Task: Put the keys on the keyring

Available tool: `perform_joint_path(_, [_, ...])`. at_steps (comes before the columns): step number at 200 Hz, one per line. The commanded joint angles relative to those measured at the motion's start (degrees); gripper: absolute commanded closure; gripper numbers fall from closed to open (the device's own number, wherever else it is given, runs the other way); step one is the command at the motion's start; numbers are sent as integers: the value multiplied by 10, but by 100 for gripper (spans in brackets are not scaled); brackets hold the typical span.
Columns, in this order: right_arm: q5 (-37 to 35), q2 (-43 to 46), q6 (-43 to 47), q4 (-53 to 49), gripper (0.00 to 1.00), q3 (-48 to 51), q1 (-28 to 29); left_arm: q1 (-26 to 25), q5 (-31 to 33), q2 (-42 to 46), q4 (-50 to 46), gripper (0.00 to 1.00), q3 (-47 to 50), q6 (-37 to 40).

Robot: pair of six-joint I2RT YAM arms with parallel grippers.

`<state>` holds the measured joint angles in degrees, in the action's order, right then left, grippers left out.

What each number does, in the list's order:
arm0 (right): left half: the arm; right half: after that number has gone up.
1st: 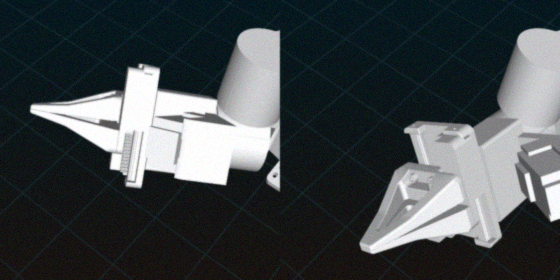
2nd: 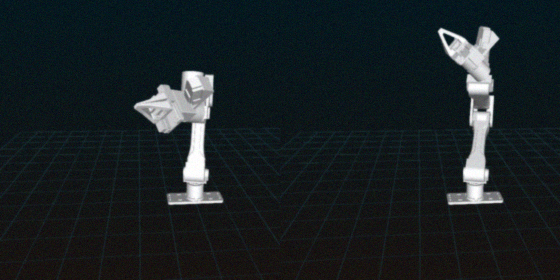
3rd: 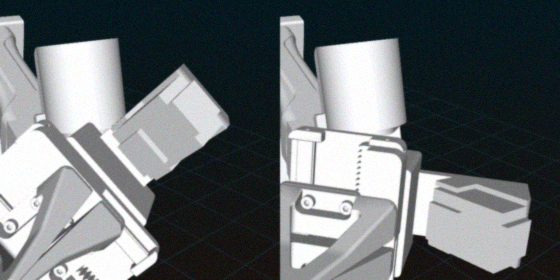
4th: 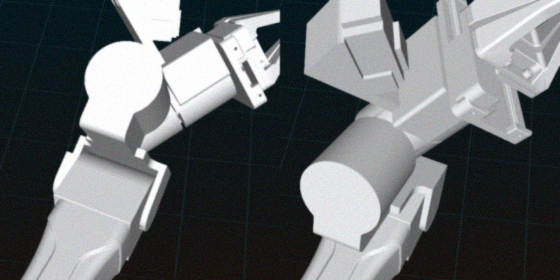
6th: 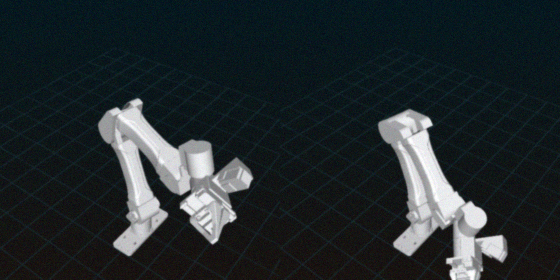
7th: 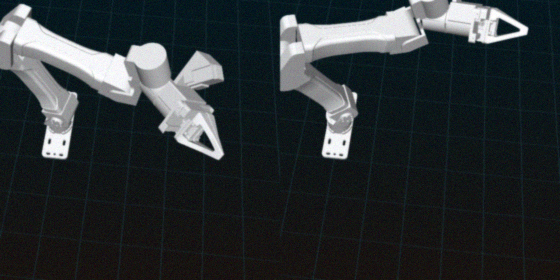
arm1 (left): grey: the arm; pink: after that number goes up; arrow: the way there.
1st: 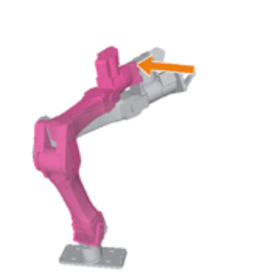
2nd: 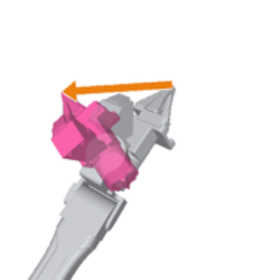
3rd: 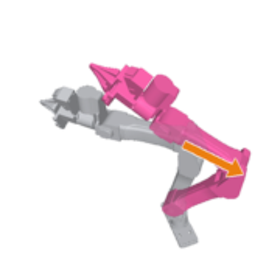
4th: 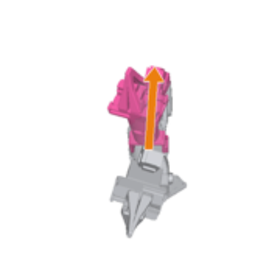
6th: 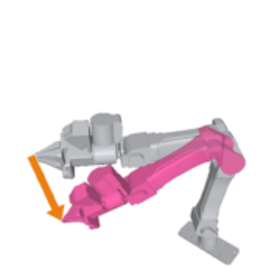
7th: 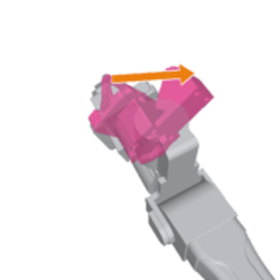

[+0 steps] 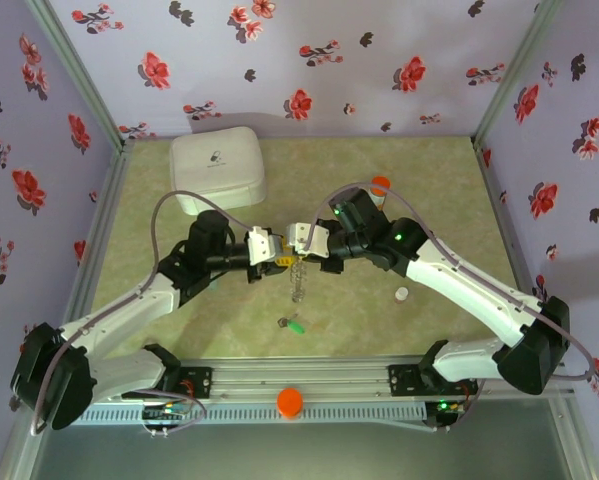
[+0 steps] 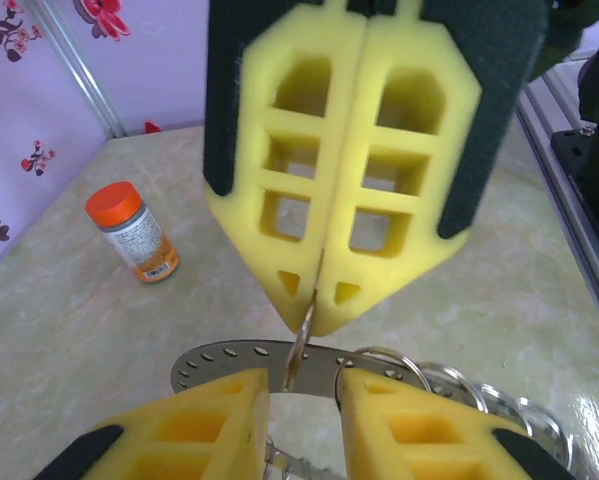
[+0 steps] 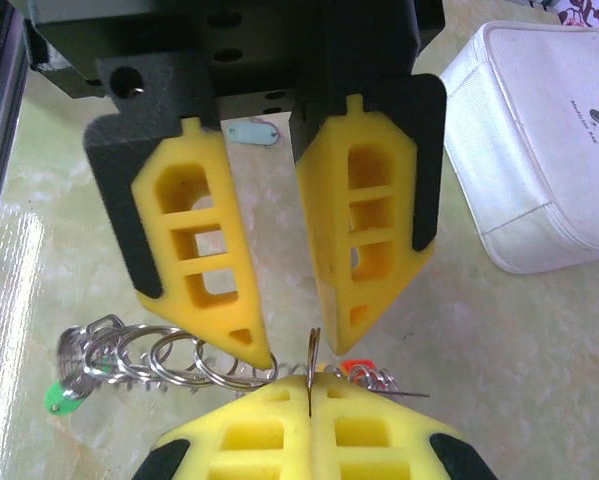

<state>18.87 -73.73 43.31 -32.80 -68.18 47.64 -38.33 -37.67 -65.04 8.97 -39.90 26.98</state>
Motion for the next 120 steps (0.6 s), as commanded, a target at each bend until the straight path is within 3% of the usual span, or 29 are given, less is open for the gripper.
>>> perform_joint_path(1, [18,2,-8,28,100,4,5,-3,3,-11,27,77,-2,0])
perform_joint_path(99, [39,5,-17,27,100,10,-3,-5,-32,-16,27,100,-10,-9])
perform_joint_path(120, [117,42,-72,100,84,59,-52,-4,-35,-12,82,100,14,-39])
